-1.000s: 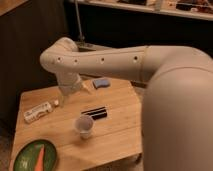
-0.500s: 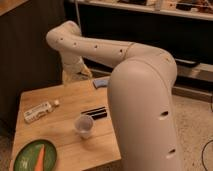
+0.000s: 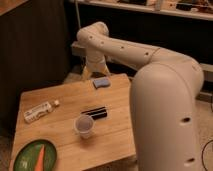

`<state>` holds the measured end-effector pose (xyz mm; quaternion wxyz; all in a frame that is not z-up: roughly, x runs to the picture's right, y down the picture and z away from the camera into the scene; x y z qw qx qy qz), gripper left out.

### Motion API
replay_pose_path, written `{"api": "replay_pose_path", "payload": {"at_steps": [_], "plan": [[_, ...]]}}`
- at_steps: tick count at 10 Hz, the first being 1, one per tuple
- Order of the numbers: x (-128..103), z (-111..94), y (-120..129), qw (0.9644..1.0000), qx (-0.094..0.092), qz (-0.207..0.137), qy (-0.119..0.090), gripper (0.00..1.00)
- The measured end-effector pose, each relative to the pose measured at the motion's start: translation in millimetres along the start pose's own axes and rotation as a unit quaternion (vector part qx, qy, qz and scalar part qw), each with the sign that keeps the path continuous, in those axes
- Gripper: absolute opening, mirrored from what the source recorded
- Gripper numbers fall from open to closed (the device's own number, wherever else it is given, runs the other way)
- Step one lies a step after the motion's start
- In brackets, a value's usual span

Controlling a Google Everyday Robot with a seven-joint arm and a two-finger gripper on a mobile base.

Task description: Move the arm in a circular motion

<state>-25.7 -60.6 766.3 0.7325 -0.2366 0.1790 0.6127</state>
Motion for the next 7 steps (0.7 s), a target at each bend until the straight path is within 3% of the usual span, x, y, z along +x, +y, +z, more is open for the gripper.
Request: {"api": "replay_pose_path", "payload": {"at_steps": [1,3,5,7], "plan": [[19,5,-33,0.9995,-0.004,0.031,0.0,0.8],[43,9,-64,0.9981,-0.01,0.061,-0.001,0.8],[94,15,-104,0.9949,-0.015,0.1,-0.006,0.8],[140,14,-111,0.9939,-0.017,0.109,-0.011,0.8]]}}
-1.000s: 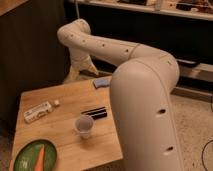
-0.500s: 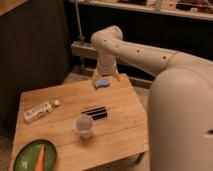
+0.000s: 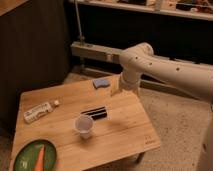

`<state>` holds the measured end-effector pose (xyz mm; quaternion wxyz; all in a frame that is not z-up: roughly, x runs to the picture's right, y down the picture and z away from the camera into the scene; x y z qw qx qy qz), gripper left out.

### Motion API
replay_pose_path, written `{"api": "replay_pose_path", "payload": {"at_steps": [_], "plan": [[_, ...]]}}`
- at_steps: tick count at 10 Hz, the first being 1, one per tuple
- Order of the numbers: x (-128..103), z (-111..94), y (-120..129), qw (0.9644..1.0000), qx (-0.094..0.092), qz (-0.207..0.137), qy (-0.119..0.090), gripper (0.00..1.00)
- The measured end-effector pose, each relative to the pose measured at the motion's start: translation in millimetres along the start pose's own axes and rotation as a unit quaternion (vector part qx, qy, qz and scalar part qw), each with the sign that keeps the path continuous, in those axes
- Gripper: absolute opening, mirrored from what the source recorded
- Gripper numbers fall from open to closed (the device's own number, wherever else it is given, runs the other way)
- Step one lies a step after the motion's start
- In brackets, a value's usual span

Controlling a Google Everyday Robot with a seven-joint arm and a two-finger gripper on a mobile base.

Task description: Move the arm in a circular motion

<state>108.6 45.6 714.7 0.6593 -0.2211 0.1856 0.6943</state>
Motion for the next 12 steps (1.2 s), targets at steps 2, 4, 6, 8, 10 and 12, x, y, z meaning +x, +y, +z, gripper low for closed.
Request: {"api": "replay_pose_path", "payload": {"at_steps": [2,4,6,8,10,12], "plan": [[42,-10,5,0.9998,0.002,-0.019,-0.006,0.8],[72,-21,29,0.9982,0.004,-0.058,-0.011,0.8],[86,-29,65,0.9947,0.001,-0.102,-0.015,0.8],[91,-37,124,0.9877,-0.006,-0.156,-0.017,0.8],[86,-44,185,0.9772,-0.019,-0.211,-0.018,0.8],[70,-54,235,0.9661,-0.035,-0.255,-0.024,0.8]]}}
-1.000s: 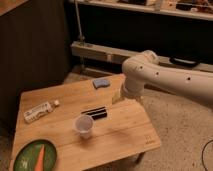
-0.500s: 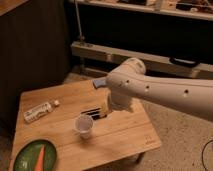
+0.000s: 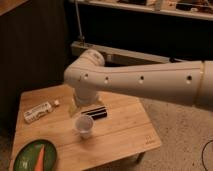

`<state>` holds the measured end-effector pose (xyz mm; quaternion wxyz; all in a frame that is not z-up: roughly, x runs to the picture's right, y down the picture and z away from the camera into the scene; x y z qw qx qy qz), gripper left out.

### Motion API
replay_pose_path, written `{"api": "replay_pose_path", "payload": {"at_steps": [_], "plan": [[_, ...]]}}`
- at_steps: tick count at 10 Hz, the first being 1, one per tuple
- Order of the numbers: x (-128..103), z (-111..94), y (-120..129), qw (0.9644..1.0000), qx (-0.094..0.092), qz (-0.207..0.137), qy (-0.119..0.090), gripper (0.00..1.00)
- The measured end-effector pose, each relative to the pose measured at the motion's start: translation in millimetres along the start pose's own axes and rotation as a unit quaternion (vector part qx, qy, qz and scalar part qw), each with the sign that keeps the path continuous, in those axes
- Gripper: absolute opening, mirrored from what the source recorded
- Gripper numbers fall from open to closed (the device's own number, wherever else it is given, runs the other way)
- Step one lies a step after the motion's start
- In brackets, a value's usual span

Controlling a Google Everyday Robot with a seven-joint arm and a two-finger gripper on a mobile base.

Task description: Move the arm in a circular motion

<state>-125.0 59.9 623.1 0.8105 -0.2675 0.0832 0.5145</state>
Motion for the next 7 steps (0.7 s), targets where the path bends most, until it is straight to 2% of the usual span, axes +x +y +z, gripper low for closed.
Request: {"api": "replay_pose_path", "payload": {"at_steps": [2,3,4,5,7], "plan": [[-44,-6,15,0.9997,-0.008,-0.022,-0.004,0.8],[-61,-7,12,0.9997,-0.013,-0.023,-0.004,0.8],[-76,-7,5,0.9997,-0.015,-0.02,-0.004,0.8],[-96,-7,-15,0.9997,-0.022,-0.01,-0.003,0.8],[-118,-2,-52,0.9991,-0.038,0.016,-0.001,0.8]]}}
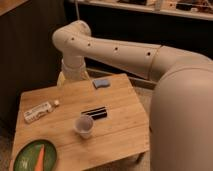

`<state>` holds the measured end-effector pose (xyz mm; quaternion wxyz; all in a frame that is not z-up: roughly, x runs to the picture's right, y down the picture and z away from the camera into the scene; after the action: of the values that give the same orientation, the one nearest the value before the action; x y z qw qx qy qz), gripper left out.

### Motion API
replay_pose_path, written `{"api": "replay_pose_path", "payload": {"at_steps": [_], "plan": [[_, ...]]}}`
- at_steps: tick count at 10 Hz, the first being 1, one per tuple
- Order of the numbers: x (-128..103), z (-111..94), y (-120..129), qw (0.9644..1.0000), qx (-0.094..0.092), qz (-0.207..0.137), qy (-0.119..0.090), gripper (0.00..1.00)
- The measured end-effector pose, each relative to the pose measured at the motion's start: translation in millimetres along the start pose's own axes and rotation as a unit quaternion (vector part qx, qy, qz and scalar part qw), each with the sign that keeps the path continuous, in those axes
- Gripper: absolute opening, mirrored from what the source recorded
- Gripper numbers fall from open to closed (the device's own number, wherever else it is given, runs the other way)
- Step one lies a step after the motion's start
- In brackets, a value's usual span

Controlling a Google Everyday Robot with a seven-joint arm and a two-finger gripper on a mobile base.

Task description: Move the arm in a circular motion

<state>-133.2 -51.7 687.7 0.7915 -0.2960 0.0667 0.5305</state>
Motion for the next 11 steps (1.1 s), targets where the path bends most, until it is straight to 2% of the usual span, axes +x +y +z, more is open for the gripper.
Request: {"api": "replay_pose_path", "payload": {"at_steps": [2,4,5,7,9,11], "plan": [[-9,2,-57,0.9987,-0.023,0.044,-0.001,0.8],[2,1,-99,0.9959,-0.04,0.081,-0.003,0.8],[19,-1,-130,0.9927,-0.048,0.11,-0.004,0.8],[54,1,-173,0.9862,-0.059,0.155,-0.003,0.8],[97,4,-211,0.9785,-0.069,0.194,-0.002,0.8],[138,6,-233,0.9739,-0.067,0.216,0.01,0.8]]}}
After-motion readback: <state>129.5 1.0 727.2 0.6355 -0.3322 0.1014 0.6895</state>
